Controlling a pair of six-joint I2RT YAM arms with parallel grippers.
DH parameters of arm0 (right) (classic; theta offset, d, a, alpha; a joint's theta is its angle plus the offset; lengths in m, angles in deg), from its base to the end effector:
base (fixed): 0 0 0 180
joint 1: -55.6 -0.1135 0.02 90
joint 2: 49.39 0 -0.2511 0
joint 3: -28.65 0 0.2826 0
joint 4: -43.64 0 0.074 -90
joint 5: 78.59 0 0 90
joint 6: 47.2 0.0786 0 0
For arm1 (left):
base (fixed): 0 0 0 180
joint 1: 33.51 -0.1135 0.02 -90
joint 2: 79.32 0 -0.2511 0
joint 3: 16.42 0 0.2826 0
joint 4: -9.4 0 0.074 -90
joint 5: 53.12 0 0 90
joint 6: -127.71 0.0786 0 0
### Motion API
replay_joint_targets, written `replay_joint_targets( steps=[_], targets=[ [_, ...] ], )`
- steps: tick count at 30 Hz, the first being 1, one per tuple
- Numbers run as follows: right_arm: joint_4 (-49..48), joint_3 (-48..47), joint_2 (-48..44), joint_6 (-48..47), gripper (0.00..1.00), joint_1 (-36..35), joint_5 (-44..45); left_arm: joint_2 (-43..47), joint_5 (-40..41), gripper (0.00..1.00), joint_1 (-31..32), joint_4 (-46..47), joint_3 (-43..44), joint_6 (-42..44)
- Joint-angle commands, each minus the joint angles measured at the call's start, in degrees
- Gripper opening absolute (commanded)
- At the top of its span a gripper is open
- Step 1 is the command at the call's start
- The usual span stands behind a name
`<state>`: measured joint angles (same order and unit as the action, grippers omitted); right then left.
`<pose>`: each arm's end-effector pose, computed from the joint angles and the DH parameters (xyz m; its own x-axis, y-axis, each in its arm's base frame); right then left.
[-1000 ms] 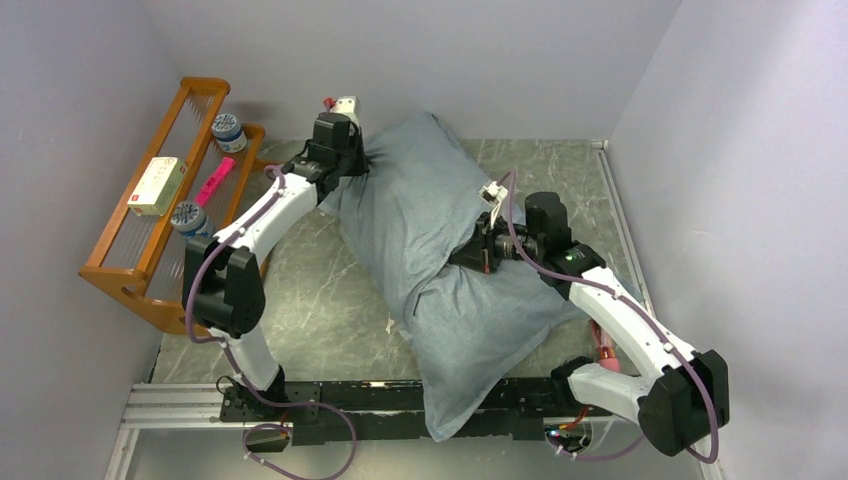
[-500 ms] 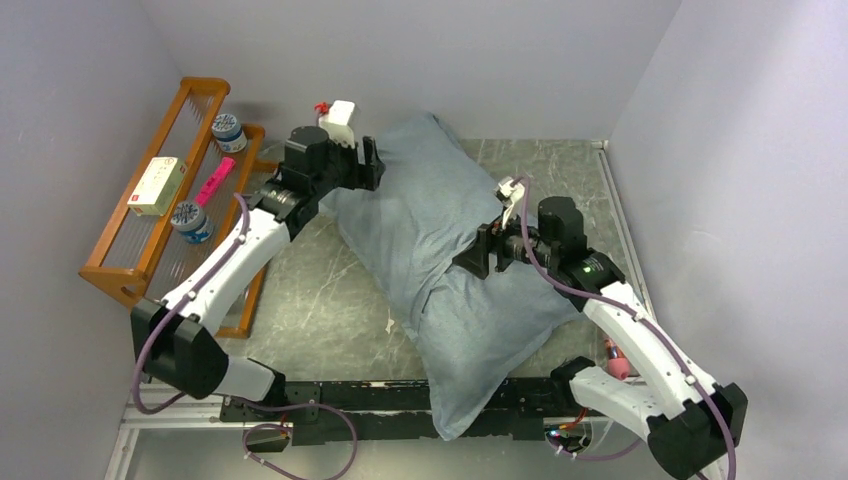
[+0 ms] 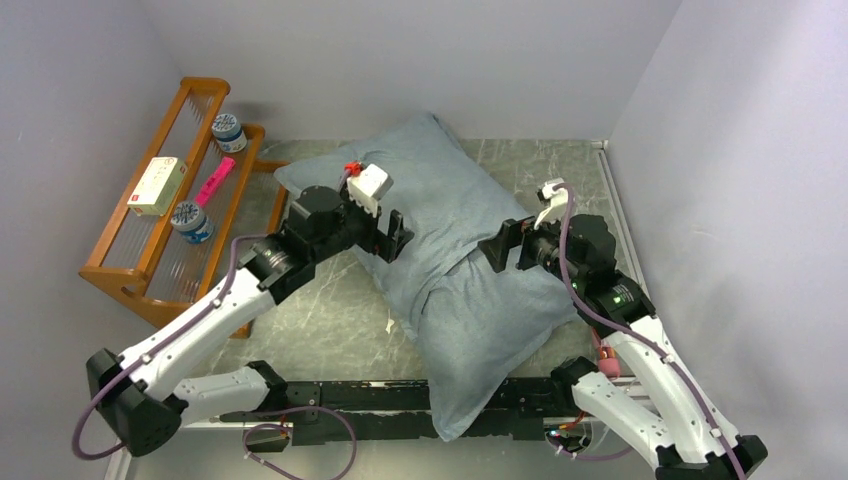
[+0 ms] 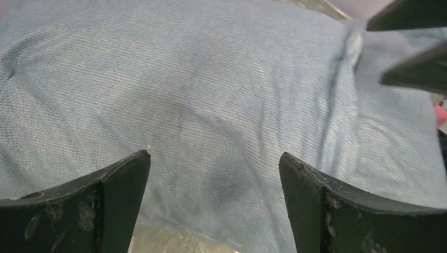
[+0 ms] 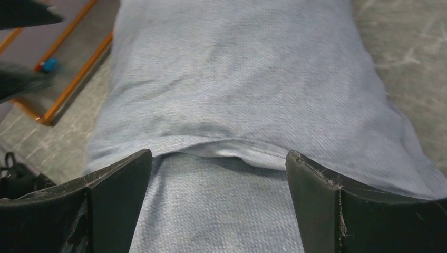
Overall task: Remove the pillowcase from the pillow
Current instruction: Turn over the pillow at the center of the board, then remove the pillow from the pillowcase.
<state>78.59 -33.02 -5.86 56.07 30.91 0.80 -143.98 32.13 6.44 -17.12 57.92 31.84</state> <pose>0.2223 0.1181 0.3307 -0.3867 0.0705 -0.9195 -0.4952 0.8253 0.2716 0.2541 -0.2213 0.3438 -0.2926 0.1121 -0.9496 0.6743 0.7284 -0.1217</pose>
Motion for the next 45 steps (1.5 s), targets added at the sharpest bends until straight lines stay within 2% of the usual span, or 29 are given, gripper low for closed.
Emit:
replay_joint_targets(
  steps=[1, 6, 11, 20, 24, 31, 38, 45],
  targets=[
    [3.2, -0.7, -1.5, 2.3, 1.0, 0.2, 9.0, 5.1, -2.3, 0.96, 3.2, 4.6, -2.7, 1.4],
    [3.4, -0.6, -3.6, 0.5, 1.0, 0.2, 9.4, 5.6, -0.8, 0.96, 8.4, 8.3, -5.5, -0.4],
    [1.2, 0.5, -6.1, 0.6, 1.0, 0.2, 9.7, 1.1, 4.5, 0.97, 13.7, 9.0, -3.9, 1.1],
    [-1.1, 2.6, -7.3, -2.1, 1.0, 0.2, 11.6, -6.7, 6.9, 0.97, 19.3, 13.3, -0.1, 4.7],
    [0.2, 0.3, -5.5, -3.7, 1.0, 0.2, 14.0, -8.7, 8.3, 0.96, 19.7, 16.2, 0.2, 5.2],
    [3.2, -1.4, -3.4, -4.1, 1.0, 0.1, 11.3, -13.9, 21.8, 0.96, 19.6, 12.5, 5.3, 9.2],
    [5.9, -2.4, -2.4, -5.1, 1.0, 0.2, 11.0, -17.2, 19.8, 0.97, 19.6, 10.4, 7.8, 12.2],
    [9.6, -6.1, 0.9, -5.2, 1.0, 0.2, 8.4, -19.3, 22.9, 0.96, 18.0, 9.4, 9.4, 12.7]
  ],
)
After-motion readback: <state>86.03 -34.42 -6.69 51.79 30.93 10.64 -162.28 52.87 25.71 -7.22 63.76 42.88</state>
